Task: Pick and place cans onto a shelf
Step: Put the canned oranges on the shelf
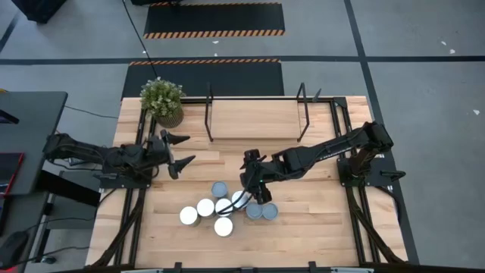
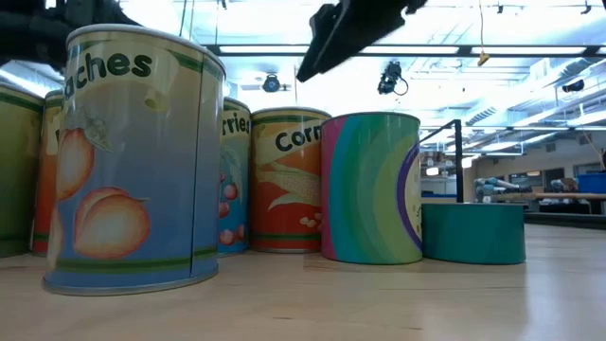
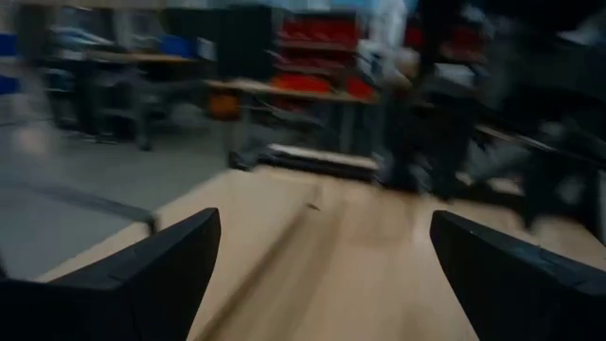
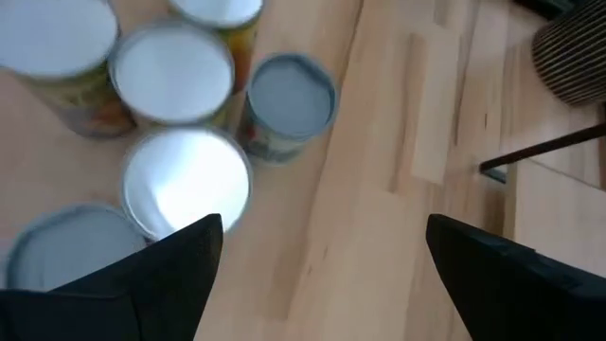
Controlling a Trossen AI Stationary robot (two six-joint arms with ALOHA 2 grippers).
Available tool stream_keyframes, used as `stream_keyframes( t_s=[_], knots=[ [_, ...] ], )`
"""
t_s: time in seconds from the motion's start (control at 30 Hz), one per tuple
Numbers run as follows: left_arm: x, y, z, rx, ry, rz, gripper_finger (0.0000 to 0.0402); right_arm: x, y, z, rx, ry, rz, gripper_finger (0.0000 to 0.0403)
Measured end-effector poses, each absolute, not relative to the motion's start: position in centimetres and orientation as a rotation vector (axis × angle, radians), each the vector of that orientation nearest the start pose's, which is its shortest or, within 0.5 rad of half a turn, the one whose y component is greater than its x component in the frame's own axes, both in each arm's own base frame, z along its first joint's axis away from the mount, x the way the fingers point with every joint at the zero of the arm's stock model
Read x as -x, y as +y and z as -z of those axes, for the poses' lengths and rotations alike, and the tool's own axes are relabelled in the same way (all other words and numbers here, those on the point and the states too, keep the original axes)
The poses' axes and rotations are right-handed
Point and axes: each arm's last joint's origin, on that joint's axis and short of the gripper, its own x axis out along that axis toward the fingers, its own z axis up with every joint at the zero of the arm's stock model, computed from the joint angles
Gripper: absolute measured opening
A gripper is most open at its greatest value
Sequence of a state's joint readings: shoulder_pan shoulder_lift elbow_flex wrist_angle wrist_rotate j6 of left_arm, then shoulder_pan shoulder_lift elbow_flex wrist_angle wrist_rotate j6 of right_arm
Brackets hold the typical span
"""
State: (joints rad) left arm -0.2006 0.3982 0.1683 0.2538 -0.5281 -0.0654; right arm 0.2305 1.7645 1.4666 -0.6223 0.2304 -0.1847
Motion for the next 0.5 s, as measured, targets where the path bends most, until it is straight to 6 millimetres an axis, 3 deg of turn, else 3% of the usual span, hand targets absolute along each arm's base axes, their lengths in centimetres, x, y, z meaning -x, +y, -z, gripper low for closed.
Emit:
stream_keyframes(
  t_s=[0.27,0.37,0.5],
  knots=[
    [-12.2,-2.4,-25.5,0.111,0.340,-0.122,0.0387,-39.2,4.7,-27.5,0.392,0.714,-0.056,0.0377],
    [-12.6,-3.3,-26.7,0.175,0.522,-0.064,0.0387,-39.0,3.9,-27.2,0.368,0.758,-0.018,0.0377],
    [-13.6,-5.0,-28.4,0.218,0.714,-0.059,0.0387,-38.0,4.5,-26.6,0.366,0.862,0.016,0.0377]
  ],
)
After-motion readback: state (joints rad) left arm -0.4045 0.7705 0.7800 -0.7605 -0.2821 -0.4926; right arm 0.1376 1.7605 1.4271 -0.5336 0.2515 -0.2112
